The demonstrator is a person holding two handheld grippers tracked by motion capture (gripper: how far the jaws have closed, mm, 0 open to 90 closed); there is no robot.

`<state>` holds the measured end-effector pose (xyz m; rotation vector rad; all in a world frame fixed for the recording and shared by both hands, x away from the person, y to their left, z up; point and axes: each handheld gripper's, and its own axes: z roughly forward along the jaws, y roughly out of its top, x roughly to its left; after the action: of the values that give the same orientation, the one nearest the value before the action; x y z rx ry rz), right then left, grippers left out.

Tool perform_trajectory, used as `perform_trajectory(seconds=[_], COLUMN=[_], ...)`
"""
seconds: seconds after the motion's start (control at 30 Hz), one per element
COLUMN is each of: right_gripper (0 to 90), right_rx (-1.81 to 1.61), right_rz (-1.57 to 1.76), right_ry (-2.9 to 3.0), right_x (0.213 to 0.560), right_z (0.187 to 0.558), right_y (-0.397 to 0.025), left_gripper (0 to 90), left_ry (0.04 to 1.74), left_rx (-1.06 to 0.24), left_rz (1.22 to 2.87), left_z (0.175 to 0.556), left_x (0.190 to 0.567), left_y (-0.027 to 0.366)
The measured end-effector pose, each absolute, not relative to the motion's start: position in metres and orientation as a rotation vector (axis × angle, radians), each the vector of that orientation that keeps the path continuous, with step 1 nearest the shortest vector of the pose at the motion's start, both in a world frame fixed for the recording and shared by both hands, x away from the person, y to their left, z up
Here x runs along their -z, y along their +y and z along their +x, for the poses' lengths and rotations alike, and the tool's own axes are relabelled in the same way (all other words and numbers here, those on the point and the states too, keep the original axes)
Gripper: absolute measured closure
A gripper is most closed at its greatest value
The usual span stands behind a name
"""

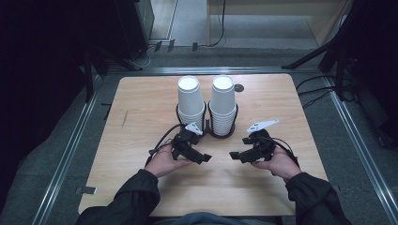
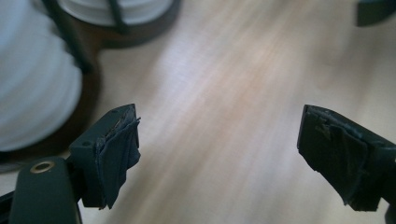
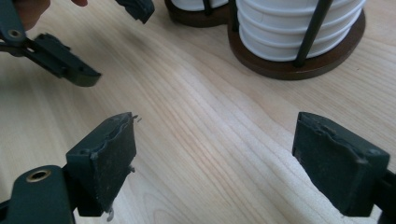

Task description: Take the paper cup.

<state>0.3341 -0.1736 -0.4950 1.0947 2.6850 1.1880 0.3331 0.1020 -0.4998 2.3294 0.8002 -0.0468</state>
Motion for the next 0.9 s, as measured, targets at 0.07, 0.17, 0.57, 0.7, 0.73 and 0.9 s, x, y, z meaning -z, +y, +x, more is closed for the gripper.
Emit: perform_trajectory(seconds=[0.07,0.17,0.57,0.7,0.73,0.9], right_gripper=[14.6,22.0,43.4,43.2,42.7,40.7], right_rx=[-1.2,-1.164,-1.212,-1.186,-1.164,-1.172], right_rz=[1.117,1.084,0.958,0.964,0.969,0.957], right_ry=[2.727,2.703,2.657,2.698,2.716,2.718], right_x=[0.496,0.493,0.482,0.482,0.481,0.479], right_z=[0.34,0.34,0.338,0.34,0.342,0.343], right_y=[-0.178,-0.179,-0.178,-0.174,-0.173,-0.173], left_gripper=[13.5,13.0,35.1,39.4,39.4,44.5], left_ry=[0.775,0.756,0.757,0.755,0.76,0.766], left_rx=[0.034,0.04,0.01,0.004,-0.008,-0.001], left_rz=[2.339,2.302,2.222,2.216,2.215,2.203], left_z=[0.331,0.33,0.328,0.329,0.329,0.328], left_x=[0.496,0.492,0.483,0.481,0.48,0.479], left_y=[0.103,0.107,0.116,0.119,0.121,0.124])
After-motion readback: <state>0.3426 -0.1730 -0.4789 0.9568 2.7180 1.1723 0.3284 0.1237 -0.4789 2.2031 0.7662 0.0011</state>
